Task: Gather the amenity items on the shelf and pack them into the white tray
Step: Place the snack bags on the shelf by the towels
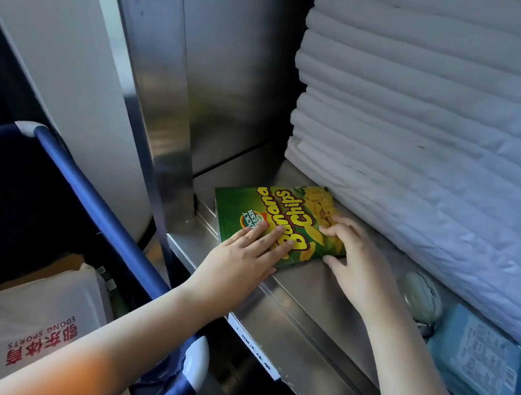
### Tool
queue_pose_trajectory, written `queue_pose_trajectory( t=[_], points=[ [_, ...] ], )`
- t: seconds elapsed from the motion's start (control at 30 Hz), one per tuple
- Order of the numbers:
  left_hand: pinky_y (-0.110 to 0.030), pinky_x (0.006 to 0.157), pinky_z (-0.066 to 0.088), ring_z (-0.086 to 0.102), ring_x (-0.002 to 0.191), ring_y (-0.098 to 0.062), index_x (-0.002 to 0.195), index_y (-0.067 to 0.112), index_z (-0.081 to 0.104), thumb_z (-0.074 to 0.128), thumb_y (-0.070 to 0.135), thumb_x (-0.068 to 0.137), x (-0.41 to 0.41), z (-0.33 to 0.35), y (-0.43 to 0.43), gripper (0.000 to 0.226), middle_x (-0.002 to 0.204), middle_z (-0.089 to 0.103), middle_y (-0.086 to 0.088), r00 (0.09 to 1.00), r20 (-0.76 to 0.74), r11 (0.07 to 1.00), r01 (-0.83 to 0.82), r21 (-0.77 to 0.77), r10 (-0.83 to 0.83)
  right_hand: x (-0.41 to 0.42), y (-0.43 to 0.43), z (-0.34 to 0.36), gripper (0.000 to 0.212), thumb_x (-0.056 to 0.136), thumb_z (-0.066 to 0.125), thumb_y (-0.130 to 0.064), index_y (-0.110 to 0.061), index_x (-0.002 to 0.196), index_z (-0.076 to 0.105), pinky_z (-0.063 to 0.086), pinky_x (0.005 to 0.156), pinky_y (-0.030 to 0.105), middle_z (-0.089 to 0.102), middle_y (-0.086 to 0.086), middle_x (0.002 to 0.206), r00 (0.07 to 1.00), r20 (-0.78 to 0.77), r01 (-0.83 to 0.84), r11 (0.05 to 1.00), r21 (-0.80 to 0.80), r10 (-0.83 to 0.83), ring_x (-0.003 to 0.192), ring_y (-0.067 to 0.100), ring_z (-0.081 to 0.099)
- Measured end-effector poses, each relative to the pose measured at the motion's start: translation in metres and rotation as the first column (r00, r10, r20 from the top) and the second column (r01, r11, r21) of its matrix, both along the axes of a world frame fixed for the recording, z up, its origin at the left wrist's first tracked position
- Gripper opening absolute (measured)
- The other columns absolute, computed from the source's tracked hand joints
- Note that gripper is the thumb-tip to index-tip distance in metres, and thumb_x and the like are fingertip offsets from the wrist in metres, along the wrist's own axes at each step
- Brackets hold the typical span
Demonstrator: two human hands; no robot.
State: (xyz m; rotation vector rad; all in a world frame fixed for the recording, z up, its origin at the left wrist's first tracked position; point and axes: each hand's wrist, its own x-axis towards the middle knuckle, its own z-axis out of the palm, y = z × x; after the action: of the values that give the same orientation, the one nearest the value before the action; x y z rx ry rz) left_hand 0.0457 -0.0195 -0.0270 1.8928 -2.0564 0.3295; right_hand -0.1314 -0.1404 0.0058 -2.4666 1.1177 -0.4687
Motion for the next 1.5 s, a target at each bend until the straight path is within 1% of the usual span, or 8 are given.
queue_pose_trajectory(
  t=[0.07,0.23,0.3,0.4,0.53,0.7,0.97,1.5],
  points=[
    [-0.045,0.092,0.049,0.054,0.118,-0.034,0.127,0.016,0.059,0.074,0.025,0.08,0.002,0.0,-0.001,0.051,0.13,0.058,-0.009,0.999,-0.009,0.999,-0.047,0.005,0.047,0.011,-0.009,0.001,0.038,0.077,0.073,-0.009,-0.024,0.109,0.058,0.05,0.076,0.035,0.046,-0.015,0.134,1.0,0.015,-0.027,0.999,0.018,0.027,0.089,0.017,0.062],
    [-0.043,0.089,0.049,0.058,0.112,-0.036,0.125,0.014,0.06,0.075,0.025,0.078,0.004,0.0,-0.013,0.05,0.125,0.06,-0.012,0.987,-0.012,0.987,-0.161,0.027,0.161,0.036,-0.032,-0.002,0.043,0.076,0.071,0.0,-0.016,0.113,0.059,0.044,0.094,0.033,0.047,-0.004,0.137,0.994,0.02,-0.104,0.994,0.031,0.103,0.119,0.021,0.052],
    [-0.041,0.105,0.035,0.043,0.128,-0.038,0.14,0.016,0.041,0.06,0.024,0.091,0.004,-0.002,-0.016,0.054,0.142,0.045,-0.012,0.978,-0.027,0.974,-0.201,0.11,0.205,0.044,-0.034,-0.002,0.044,0.078,0.068,0.002,-0.014,0.117,0.059,0.037,0.1,0.026,0.046,-0.001,0.14,0.993,0.031,-0.117,0.993,0.021,0.117,0.125,0.02,0.048],
    [-0.037,0.115,0.012,0.016,0.142,-0.034,0.15,0.021,0.012,0.037,0.026,0.101,0.007,-0.007,-0.025,0.055,0.156,0.017,-0.008,0.967,-0.031,0.951,-0.243,0.19,0.253,0.049,-0.027,-0.001,0.051,0.081,0.066,-0.002,-0.016,0.129,0.056,0.035,0.107,0.035,0.043,0.004,0.143,0.996,-0.008,-0.088,0.995,-0.05,0.088,0.13,0.026,0.043],
    [-0.036,0.114,0.014,0.016,0.142,-0.03,0.15,0.024,0.008,0.043,0.032,0.097,0.012,0.001,-0.022,0.064,0.155,0.021,-0.005,0.97,-0.126,0.97,-0.187,0.155,0.208,0.044,0.002,-0.011,0.06,0.085,0.064,-0.018,-0.026,0.14,0.043,0.044,0.095,0.039,0.032,0.004,0.151,0.998,-0.068,0.006,0.993,-0.121,-0.014,0.13,0.03,0.04],
    [-0.036,0.116,0.0,0.003,0.145,-0.022,0.149,0.024,0.013,0.032,0.03,0.1,0.03,0.004,-0.007,0.053,0.157,0.011,0.001,0.997,0.008,0.978,-0.072,0.194,0.072,0.044,0.014,-0.024,0.055,0.09,0.061,-0.028,-0.028,0.141,0.041,0.045,0.092,0.035,0.023,0.008,0.155,0.999,-0.03,-0.021,0.997,-0.074,0.019,0.131,0.03,0.041],
    [-0.036,0.115,-0.002,0.002,0.145,-0.023,0.149,0.025,0.012,0.029,0.029,0.101,0.027,-0.003,-0.025,0.052,0.158,0.008,0.001,0.982,-0.031,0.961,-0.175,0.217,0.186,0.064,-0.005,-0.026,0.058,0.091,0.059,-0.028,-0.014,0.143,0.039,0.046,0.088,0.038,0.017,0.018,0.155,0.994,-0.089,-0.07,0.993,-0.099,0.061,0.127,0.036,0.044],
    [-0.037,0.115,-0.002,0.001,0.145,-0.022,0.15,0.024,0.011,0.029,0.028,0.1,0.035,-0.001,-0.045,0.053,0.158,0.008,0.0,0.955,-0.04,0.936,-0.279,0.215,0.294,0.086,-0.035,-0.014,0.054,0.095,0.053,-0.024,-0.022,0.146,0.033,0.037,0.097,0.029,0.01,0.007,0.159,0.98,-0.116,-0.165,0.986,-0.033,0.16,0.136,0.027,0.034]
  ],
)
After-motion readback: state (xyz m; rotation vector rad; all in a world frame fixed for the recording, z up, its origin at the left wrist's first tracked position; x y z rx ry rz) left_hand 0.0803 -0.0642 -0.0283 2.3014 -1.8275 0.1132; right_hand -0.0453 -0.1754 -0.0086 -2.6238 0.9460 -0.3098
